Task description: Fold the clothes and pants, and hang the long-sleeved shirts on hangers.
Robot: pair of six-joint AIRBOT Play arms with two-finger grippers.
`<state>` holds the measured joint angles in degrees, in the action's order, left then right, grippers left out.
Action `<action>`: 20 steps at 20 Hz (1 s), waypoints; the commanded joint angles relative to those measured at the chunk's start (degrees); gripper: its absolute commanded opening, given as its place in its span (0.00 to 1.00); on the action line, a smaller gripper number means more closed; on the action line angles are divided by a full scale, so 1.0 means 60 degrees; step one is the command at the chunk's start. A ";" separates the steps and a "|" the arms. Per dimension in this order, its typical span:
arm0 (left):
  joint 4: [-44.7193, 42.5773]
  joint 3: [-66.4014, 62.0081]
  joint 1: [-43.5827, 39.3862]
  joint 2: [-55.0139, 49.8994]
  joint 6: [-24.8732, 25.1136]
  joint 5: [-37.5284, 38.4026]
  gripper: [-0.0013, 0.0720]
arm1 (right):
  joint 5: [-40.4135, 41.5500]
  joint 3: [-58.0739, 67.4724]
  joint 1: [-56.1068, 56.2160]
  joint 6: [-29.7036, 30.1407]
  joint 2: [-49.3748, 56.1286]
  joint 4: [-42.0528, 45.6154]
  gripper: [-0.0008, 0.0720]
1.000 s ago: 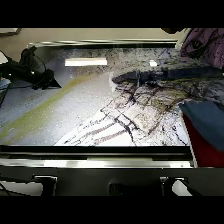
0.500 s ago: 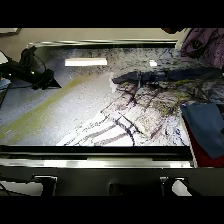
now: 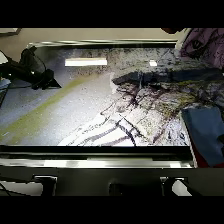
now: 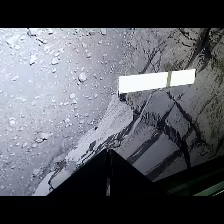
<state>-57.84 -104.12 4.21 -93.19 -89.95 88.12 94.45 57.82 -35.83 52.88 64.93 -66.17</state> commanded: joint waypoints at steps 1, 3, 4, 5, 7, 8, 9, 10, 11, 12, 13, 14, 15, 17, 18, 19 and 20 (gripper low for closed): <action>0.0000 0.0004 0.0000 0.0004 0.0007 -0.0004 0.05 | -0.0131 -0.0127 -0.0007 -0.0007 -0.0007 0.0219 0.06; 0.0000 0.0004 0.0000 0.0004 0.0007 -0.0004 0.05 | -0.0331 -0.0127 -0.0004 0.0084 -0.0007 0.0291 0.26; -0.0004 0.0004 0.0000 0.0004 0.0004 -0.0004 0.05 | -0.0561 -0.0109 -0.0004 0.0364 -0.0007 0.0273 0.34; -0.0015 0.0004 0.0000 0.0007 0.0000 -0.0018 0.04 | -0.0951 -0.0011 -0.0004 0.0656 -0.0022 0.0109 0.36; -0.0117 0.0004 0.0000 0.0080 -0.0011 -0.0244 0.04 | -0.2208 0.0390 -0.0004 0.1548 -0.0270 -0.1009 0.37; -0.0127 0.0004 0.0000 0.0171 -0.0004 -0.0423 0.04 | -0.3053 0.0550 -0.0004 0.2233 -0.0510 -0.1982 0.38; -0.0164 0.0004 0.0000 0.0299 0.0004 -0.0586 0.04 | -0.4025 0.0641 0.0007 0.3107 -0.0809 -0.3264 0.38; -0.0350 0.0004 -0.0004 0.0459 0.0000 -0.0718 0.04 | -0.4878 0.0641 0.0076 0.3905 -0.1093 -0.4455 0.38; -0.0656 0.0004 -0.0033 0.0648 0.0004 -0.0809 0.04 | -0.5523 0.0641 0.0350 0.4710 -0.1330 -0.5355 0.36; -0.1133 0.0004 -0.0102 0.0838 0.0011 -0.0874 0.04 | -0.5909 0.0641 0.0845 0.5442 -0.1490 -0.5865 0.29; -0.1763 0.0007 -0.0237 0.1031 0.0062 -0.0925 0.04 | -0.6124 0.0641 0.1585 0.6051 -0.1592 -0.6047 0.22; -0.2459 0.0007 -0.0444 0.1235 0.0262 -0.0973 0.04 | -0.6160 0.0641 0.2386 0.6441 -0.1617 -0.6040 0.14; -0.3038 0.0084 -0.0667 0.1450 0.0412 -0.1086 0.04 | -0.6142 0.0637 0.3282 0.6663 -0.1614 -0.6033 0.06; -0.3552 0.0739 -0.1071 0.2058 0.0608 -0.1708 0.04 | -0.6357 0.0637 0.4962 0.6692 -0.1614 -0.5941 0.05; -0.3548 0.1191 -0.1188 0.2382 0.0605 -0.2007 0.04 | -0.6513 0.0637 0.5756 0.6677 -0.1614 -0.5825 0.05; -0.3548 0.1727 -0.1290 0.2732 0.0572 -0.2244 0.04 | -0.6601 0.0637 0.6397 0.6626 -0.1614 -0.5734 0.05; -0.3544 0.2193 -0.1344 0.3031 0.0576 -0.2430 0.04 | -0.6626 0.0637 0.6972 0.6455 -0.1614 -0.5606 0.05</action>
<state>-75.64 -96.92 -2.02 -79.70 -87.20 78.06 57.71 61.58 -4.93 90.06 55.53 -99.55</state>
